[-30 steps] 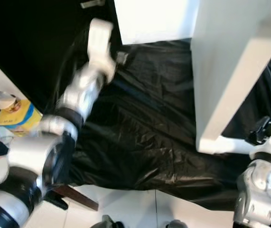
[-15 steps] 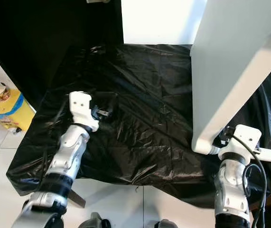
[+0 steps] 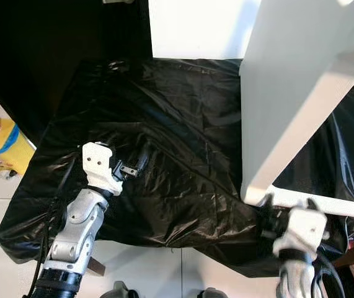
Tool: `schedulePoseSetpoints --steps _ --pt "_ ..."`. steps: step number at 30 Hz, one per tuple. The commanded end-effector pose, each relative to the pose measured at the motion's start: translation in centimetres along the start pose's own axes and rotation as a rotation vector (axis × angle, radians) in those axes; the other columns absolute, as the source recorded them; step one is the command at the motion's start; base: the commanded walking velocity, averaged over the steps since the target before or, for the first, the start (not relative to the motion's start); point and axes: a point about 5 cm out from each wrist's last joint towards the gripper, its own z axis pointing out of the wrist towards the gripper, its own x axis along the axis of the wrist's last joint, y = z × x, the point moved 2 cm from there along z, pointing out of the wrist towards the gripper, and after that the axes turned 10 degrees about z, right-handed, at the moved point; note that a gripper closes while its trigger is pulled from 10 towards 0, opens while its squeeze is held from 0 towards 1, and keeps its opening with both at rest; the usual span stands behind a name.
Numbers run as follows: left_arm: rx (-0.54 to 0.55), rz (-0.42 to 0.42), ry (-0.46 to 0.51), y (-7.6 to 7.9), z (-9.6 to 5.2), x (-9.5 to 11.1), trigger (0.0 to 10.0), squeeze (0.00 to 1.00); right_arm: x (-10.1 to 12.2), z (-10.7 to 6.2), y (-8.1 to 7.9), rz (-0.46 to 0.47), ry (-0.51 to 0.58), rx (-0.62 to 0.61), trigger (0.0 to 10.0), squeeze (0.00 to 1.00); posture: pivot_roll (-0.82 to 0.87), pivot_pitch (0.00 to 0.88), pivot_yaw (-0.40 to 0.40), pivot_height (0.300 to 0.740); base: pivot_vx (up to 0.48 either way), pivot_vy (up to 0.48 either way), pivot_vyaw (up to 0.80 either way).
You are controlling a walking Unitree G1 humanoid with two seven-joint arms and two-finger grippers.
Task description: Building children table
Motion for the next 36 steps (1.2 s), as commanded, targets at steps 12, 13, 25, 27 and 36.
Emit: schedulePoseSetpoints --steps 12,13,25,27,36 --pt "-0.259 0.001 0.006 3.2 -1.6 1.0 10.0 0.00 0.9 1.8 -4.6 0.138 0.018 0.235 10.0 0.00 -0.03 0.041 -0.037 0.740 0.000 0.000 0.00" --pt "-0.263 0.013 0.004 3.2 -1.6 1.0 10.0 0.00 0.8 2.1 -4.8 0.150 0.023 0.221 10.0 0.00 -0.02 0.039 -0.037 0.740 0.000 0.000 0.00" --pt "-0.309 0.031 -0.005 3.8 -2.2 1.5 10.0 0.00 0.6 6.0 -5.3 0.239 0.032 0.039 10.0 0.00 -0.01 0.037 -0.019 0.740 0.000 0.000 0.00" --pt "-0.310 0.033 -0.006 3.8 -2.2 1.5 10.0 0.00 0.7 6.5 -5.6 0.245 0.033 0.039 10.0 0.00 -0.01 0.038 -0.022 0.740 0.000 0.000 0.00" --pt "-0.321 0.043 -0.004 3.9 -2.6 1.9 10.0 0.00 1.3 9.2 -5.9 0.240 0.045 0.012 10.0 0.00 0.00 0.055 -0.043 0.740 0.000 0.000 0.00"
